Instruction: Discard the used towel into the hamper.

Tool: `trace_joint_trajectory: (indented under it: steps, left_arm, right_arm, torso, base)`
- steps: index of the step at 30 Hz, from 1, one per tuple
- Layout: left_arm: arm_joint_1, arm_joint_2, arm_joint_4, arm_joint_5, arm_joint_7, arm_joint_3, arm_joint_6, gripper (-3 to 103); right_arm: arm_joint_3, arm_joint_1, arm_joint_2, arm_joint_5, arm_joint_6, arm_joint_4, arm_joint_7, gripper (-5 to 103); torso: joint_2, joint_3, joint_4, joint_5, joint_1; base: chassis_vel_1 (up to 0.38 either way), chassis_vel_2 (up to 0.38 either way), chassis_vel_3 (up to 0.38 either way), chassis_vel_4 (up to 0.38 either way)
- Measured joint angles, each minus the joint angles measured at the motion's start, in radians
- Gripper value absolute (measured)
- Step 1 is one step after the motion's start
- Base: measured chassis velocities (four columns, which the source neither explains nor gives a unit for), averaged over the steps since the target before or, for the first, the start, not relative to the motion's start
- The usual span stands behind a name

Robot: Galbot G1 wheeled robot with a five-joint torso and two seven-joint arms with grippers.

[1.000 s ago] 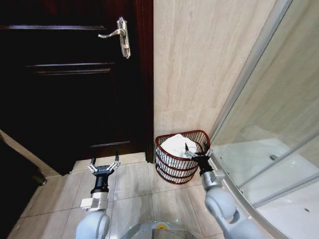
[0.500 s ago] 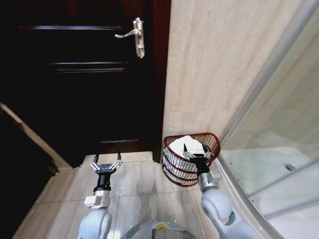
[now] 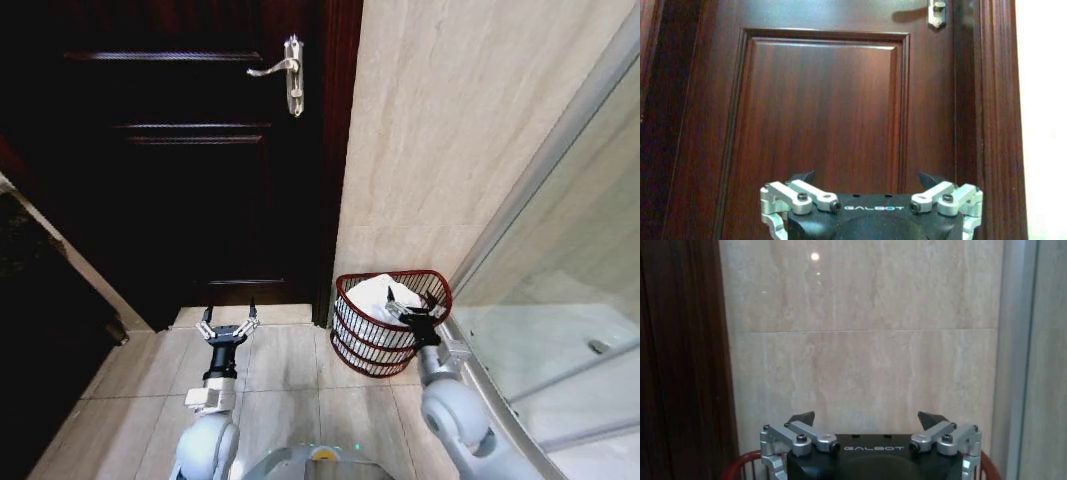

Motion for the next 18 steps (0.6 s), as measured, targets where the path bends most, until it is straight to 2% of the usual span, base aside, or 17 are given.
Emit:
trace_joint_trajectory:
  steps: [11, 18]
  left_arm:
    - [0.019, -0.005, -0.01, 0.0, 0.001, -0.011, 0.009, 100]
    - [0.019, -0.003, -0.013, 0.002, 0.001, -0.009, 0.008, 100]
  right_arm:
    - [-0.009, -0.008, -0.002, -0.012, 0.042, -0.008, -0.01, 100]
    - [-0.01, -0.007, -0.007, -0.012, 0.054, -0.008, -0.012, 100]
  torso:
    - [0.0, 0.0, -0.0001, 0.0003, 0.0]
    - [0.0, 0.0, 0.0, -0.0002, 0.0]
  base:
    - [-0.09, -0.092, 0.097, 0.084]
    - [0.023, 0.024, 0.007, 0.006]
